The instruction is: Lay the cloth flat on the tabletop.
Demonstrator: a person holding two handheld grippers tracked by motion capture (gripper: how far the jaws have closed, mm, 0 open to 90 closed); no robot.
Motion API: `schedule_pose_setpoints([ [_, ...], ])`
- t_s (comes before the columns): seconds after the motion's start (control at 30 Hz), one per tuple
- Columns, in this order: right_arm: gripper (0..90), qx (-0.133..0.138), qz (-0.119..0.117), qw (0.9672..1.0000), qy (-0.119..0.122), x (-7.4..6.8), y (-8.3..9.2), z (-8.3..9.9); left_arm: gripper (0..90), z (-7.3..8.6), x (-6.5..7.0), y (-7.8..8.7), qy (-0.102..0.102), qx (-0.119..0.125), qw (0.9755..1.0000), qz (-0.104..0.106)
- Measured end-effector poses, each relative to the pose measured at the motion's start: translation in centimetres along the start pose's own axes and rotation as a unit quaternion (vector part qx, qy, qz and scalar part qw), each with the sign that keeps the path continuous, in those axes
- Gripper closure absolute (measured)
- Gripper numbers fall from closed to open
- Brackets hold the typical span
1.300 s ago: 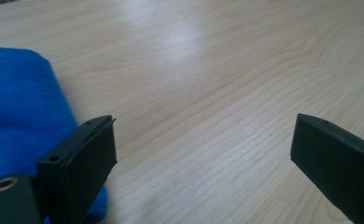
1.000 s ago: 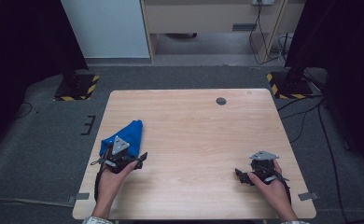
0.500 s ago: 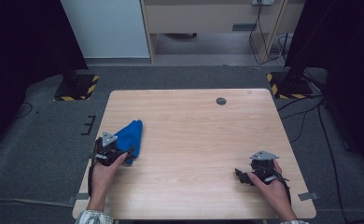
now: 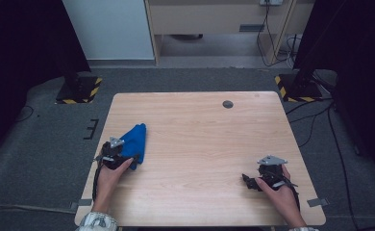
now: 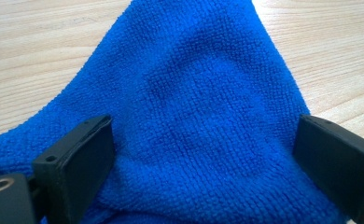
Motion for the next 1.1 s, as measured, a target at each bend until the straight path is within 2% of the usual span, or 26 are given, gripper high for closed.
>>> schedule_pose_setpoints([
  [0.1,0.3,-0.001,0.001,1.0,-0.001,0.0,0.0,0.0,7.0,0.2,0.2,-0.1,-0.015,-0.007,0.9998,-0.009],
  [0.17,0.3,-0.001,0.0,1.0,0.0,0.0,0.0,0.0,10.7,0.2,0.1,0.1,-0.012,-0.005,0.9998,-0.014],
  [0.27,0.2,-0.001,0.0,1.0,-0.001,0.0,0.0,0.0,26.9,0.4,-0.1,0.6,-0.003,0.004,0.9996,-0.028],
  [0.43,0.3,-0.002,0.001,1.0,-0.002,0.0,0.0,0.0,55.4,0.6,-0.6,1.2,0.0,0.013,0.999,-0.044],
  [0.57,0.4,-0.001,0.004,1.0,-0.001,-0.1,0.0,0.0,67.8,0.6,-1.0,1.7,0.021,0.021,0.9988,-0.039],
  [0.73,0.4,-0.001,0.004,1.0,-0.001,-0.1,0.0,0.0,69.7,-0.1,-0.9,2.6,0.026,0.044,0.998,-0.036],
  [1.1,0.4,-0.001,0.004,1.0,-0.002,-0.1,0.0,0.0,69.9,-1.7,1.2,4.3,0.007,0.089,0.9959,-0.017],
])
Point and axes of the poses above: each handheld gripper's, and its own axes: y roughly backward along the jaws, z roughly out of its underside, x roughly to its right, the point moved 3 cm from there along -y, roughly forward along the jaws, and after that the axes turned 5 degrees about x, right-handed, at the moved point
